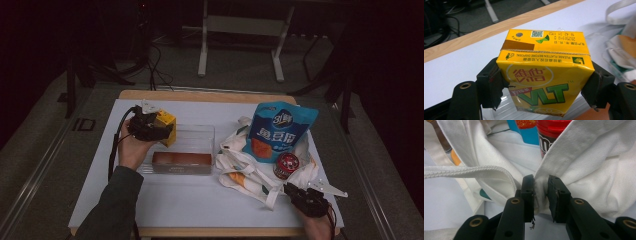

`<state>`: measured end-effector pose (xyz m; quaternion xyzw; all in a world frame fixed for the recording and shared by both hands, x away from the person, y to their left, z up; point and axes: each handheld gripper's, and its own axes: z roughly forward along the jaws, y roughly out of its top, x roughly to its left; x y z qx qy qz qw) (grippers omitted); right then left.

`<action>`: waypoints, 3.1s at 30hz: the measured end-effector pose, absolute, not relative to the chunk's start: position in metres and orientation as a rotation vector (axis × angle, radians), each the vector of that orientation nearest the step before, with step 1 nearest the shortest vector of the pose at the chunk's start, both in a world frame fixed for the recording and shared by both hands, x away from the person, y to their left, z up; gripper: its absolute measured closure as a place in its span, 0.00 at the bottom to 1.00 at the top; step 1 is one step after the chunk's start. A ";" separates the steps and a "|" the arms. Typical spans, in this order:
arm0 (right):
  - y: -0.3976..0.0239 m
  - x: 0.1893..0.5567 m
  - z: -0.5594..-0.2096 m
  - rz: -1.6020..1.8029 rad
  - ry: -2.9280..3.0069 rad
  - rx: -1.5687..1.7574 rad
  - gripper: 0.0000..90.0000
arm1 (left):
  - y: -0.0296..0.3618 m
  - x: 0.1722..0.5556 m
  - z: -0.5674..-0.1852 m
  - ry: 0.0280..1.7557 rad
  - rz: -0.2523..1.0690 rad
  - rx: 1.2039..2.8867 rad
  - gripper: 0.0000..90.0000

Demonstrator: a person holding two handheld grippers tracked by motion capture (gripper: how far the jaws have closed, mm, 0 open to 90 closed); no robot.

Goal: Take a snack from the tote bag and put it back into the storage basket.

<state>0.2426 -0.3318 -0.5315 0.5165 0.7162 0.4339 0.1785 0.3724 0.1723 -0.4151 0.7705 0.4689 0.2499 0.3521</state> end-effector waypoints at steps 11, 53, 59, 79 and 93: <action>-0.332 0.243 -0.532 1.227 2.024 1.462 0.83 | 0.182 0.371 -0.435 1.251 0.643 2.009 0.32; -0.332 0.242 -0.532 1.233 2.019 1.466 0.83 | 0.204 0.337 -0.466 1.338 0.664 2.001 0.30; -0.332 0.242 -0.532 1.232 2.019 1.466 0.83 | 0.208 0.329 -0.462 1.349 0.654 1.978 0.30; -0.332 0.242 -0.532 1.235 2.020 1.468 0.83 | 0.208 0.319 -0.464 1.339 0.678 1.956 0.32; -0.332 0.242 -0.532 1.235 2.020 1.466 0.83 | 0.211 0.307 -0.465 1.372 0.673 1.925 0.37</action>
